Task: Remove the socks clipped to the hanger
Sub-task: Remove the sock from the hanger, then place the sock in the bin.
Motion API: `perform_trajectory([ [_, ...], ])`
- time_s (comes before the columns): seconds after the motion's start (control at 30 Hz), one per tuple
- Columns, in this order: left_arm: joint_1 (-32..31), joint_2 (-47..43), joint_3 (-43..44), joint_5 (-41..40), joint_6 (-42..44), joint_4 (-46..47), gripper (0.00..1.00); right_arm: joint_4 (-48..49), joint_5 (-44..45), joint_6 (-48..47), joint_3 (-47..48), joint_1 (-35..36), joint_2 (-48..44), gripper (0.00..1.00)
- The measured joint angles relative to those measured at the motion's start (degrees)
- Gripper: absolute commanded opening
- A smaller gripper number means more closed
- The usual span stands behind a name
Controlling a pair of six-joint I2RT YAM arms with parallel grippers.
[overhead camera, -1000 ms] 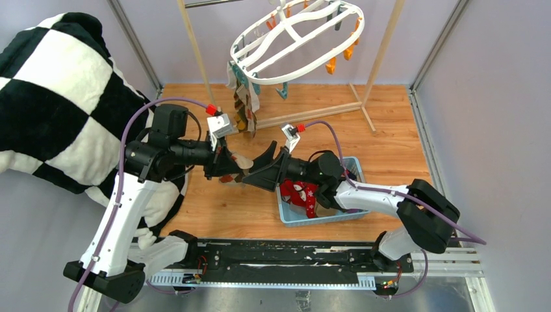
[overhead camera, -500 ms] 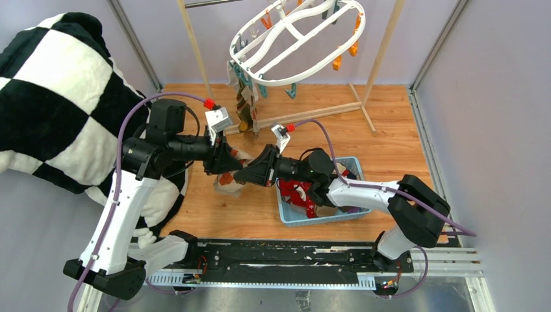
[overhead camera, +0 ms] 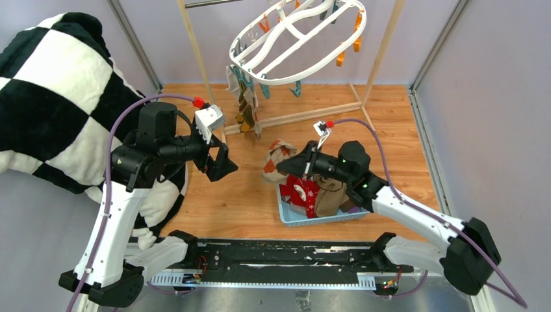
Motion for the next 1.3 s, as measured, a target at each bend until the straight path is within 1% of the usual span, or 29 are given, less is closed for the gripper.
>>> perform_trajectory([
  [0.13,0.0,-0.8,0.0,-7.7,-0.2,0.0,1.00,-18.1,2.4,-4.7,-3.4,-5.3,-7.6,0.00],
  [0.27,0.3,-1.8,-0.1,-11.8,-0.7,0.0,1.00,-32.2,3.8,-7.5,-7.9,-10.2,-9.0,0.09],
  [0.3,0.5,-2.0,-0.1,-12.1,-0.8,0.0,1.00,-35.7,4.3,-8.4,-8.3,-10.7,-8.4,0.16],
  [0.37,1.6,-2.3,-0.2,-12.4,-1.1,0.0,1.00,-41.3,4.8,-10.6,-8.0,-10.9,-6.7,0.38],
  [0.43,3.2,-2.3,-0.2,-12.5,-1.3,0.0,1.00,-48.4,5.9,-13.7,-6.1,-10.9,-4.7,0.55],
  [0.47,4.2,-2.1,-0.3,-12.5,-1.5,0.0,1.00,-51.9,6.7,-15.3,-4.7,-10.9,-4.3,0.62],
  [0.5,5.3,-1.9,-0.3,-12.5,-1.6,0.0,1.00,-54.6,7.5,-16.5,-3.2,-10.9,-4.2,0.67],
  [0.53,6.3,-1.7,-0.3,-12.4,-1.6,0.0,1.00,-56.8,8.2,-17.7,-1.7,-10.9,-4.6,0.68],
  [0.57,7.1,-1.6,-0.4,-12.4,-1.7,0.0,1.00,-58.0,8.7,-18.4,-0.4,-10.9,-5.2,0.67],
  [0.6,8.2,-1.3,-0.4,-12.2,-1.7,0.0,1.00,-59.4,9.1,-19.4,1.3,-10.9,-6.1,0.64],
  [0.7,11.3,-0.8,-0.5,-11.5,-1.9,0.0,1.00,-61.2,9.9,-20.9,6.3,-10.9,-8.9,0.45],
  [0.8,14.0,-0.4,-1.0,-10.4,-2.1,0.0,1.00,-61.0,9.8,-20.9,9.5,-10.9,-9.5,0.28],
  [0.87,15.8,-0.2,-1.4,-9.6,-2.2,0.0,1.00,-60.2,9.4,-20.5,9.8,-10.9,-8.8,0.20],
  [1.0,18.3,-0.1,-2.2,-8.3,-2.3,0.0,1.00,-56.4,8.5,-19.2,7.3,-11.4,-4.8,0.12],
  [1.07,19.8,-0.2,-2.4,-7.6,-2.3,0.0,1.00,-53.3,7.7,-18.1,4.6,-11.9,-2.0,0.10],
  [1.17,21.6,-0.2,-2.5,-7.1,-2.3,0.0,1.00,-47.6,5.0,-15.9,0.3,-12.5,4.0,0.07],
  [1.3,22.4,-0.1,-3.4,-6.4,-2.3,0.1,1.00,-41.6,1.2,-13.9,-1.6,-12.5,12.3,0.04],
])
